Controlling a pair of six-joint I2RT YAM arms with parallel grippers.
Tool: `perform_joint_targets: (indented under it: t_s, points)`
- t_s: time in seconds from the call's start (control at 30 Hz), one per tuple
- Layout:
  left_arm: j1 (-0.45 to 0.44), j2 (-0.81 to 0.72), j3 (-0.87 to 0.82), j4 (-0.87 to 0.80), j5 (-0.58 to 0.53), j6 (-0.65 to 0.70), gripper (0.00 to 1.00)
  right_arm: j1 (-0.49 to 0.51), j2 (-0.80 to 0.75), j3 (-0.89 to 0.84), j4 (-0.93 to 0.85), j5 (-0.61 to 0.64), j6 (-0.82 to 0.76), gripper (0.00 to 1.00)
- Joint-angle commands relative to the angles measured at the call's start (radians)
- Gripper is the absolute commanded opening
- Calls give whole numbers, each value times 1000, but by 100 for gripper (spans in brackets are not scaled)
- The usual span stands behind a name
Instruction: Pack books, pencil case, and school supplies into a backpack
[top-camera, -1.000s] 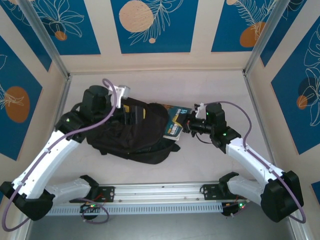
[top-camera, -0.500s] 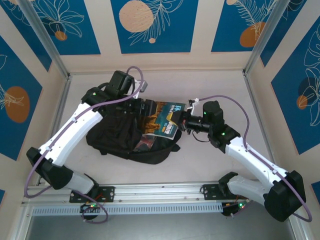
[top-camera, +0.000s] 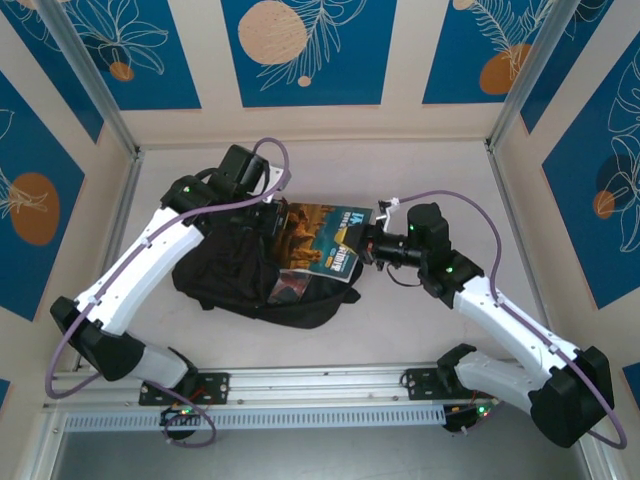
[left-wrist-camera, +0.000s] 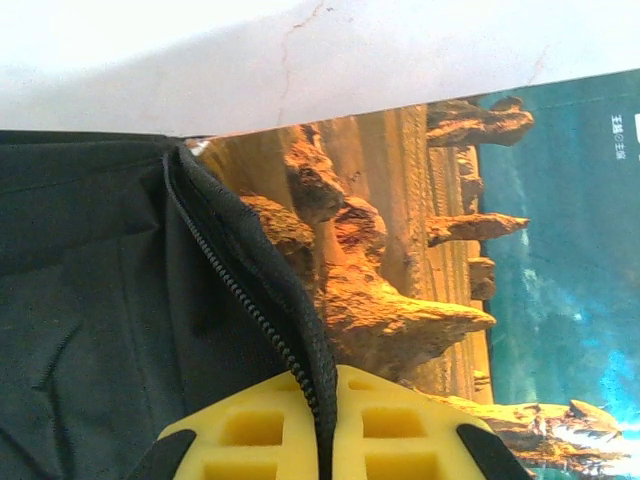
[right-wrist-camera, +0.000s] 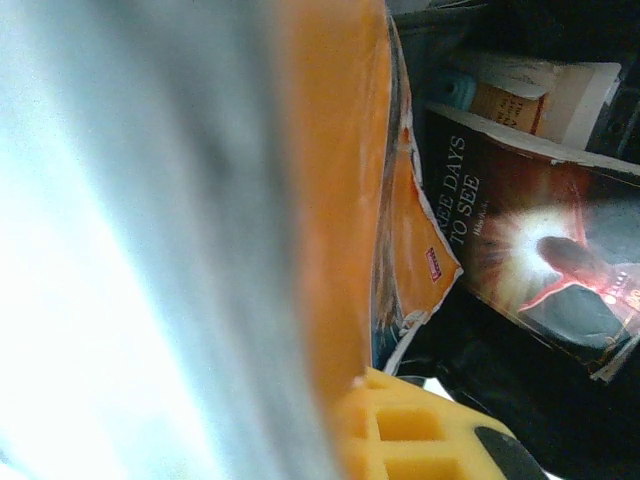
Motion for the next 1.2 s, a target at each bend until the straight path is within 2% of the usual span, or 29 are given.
perform_joint_targets:
  t_s: [0.0,0.2,0.43,0.87,1.03,1.17]
  points:
    - [-3,-57,94,-51,-91,34,0,4,-49,-19,19,-40,-54,0]
    - [5,-101,171,-65,-173,51,0,1,-73,-62,-96,-34,-113,0]
    - [11,-95,203,-79,-188,63,0,0,-47,-73,-97,-65,-133,0]
    - [11,-47,226,-62,-119,52,0,47,165,4,123,-199,-95,0]
    - [11,-39,225,-54,-51,53,0,47,278,41,232,-205,-83,0]
    - [12,-28,220,-45,-7,48,0,60,363,41,377,-134,-13,0]
